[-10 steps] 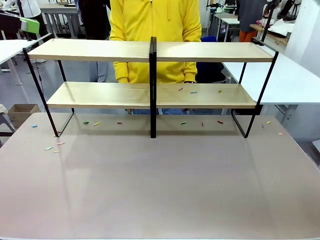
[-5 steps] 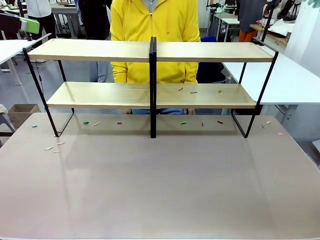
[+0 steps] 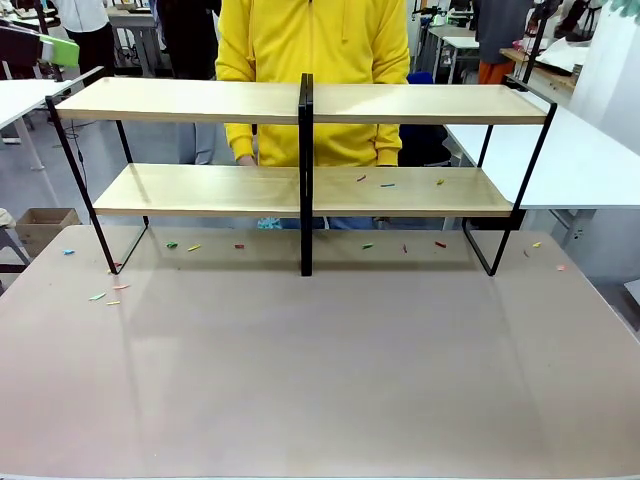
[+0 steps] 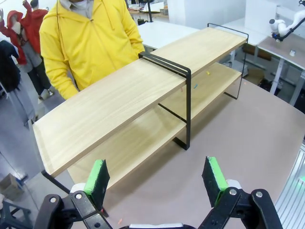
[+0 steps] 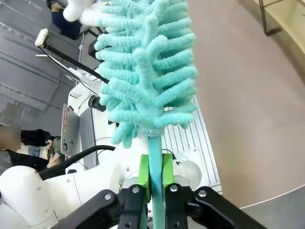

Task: Clean the shelves.
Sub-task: Clean another randomly selected level of the Shelf with the Duster.

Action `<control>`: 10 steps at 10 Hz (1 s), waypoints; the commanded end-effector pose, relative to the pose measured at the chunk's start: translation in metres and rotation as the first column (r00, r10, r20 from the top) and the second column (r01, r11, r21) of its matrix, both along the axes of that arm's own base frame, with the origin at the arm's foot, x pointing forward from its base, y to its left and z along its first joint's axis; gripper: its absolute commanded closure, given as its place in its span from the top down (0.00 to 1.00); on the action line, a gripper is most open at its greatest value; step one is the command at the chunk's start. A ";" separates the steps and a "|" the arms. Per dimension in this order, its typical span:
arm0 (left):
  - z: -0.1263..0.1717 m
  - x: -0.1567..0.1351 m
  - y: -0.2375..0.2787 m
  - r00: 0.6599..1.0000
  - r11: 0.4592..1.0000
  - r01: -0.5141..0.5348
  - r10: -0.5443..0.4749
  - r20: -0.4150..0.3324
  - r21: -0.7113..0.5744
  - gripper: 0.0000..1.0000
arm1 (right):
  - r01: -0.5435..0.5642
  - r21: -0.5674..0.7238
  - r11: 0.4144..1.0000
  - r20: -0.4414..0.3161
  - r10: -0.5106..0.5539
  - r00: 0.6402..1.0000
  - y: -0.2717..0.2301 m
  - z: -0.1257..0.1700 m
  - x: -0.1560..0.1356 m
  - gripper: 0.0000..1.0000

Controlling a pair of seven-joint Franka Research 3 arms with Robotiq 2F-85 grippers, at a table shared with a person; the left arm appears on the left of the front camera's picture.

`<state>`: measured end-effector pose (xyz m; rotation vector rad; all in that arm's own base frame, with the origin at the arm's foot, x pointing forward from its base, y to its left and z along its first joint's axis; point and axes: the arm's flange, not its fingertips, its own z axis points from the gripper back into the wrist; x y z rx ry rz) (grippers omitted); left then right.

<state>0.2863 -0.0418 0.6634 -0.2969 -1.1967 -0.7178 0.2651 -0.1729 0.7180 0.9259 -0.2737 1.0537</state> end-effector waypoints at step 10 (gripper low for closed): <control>-0.001 -0.001 -0.001 1.000 1.000 -0.009 0.009 -0.006 -0.002 1.00 | -0.205 -0.415 0.886 -0.140 0.160 0.977 0.177 -0.032 0.007 0.12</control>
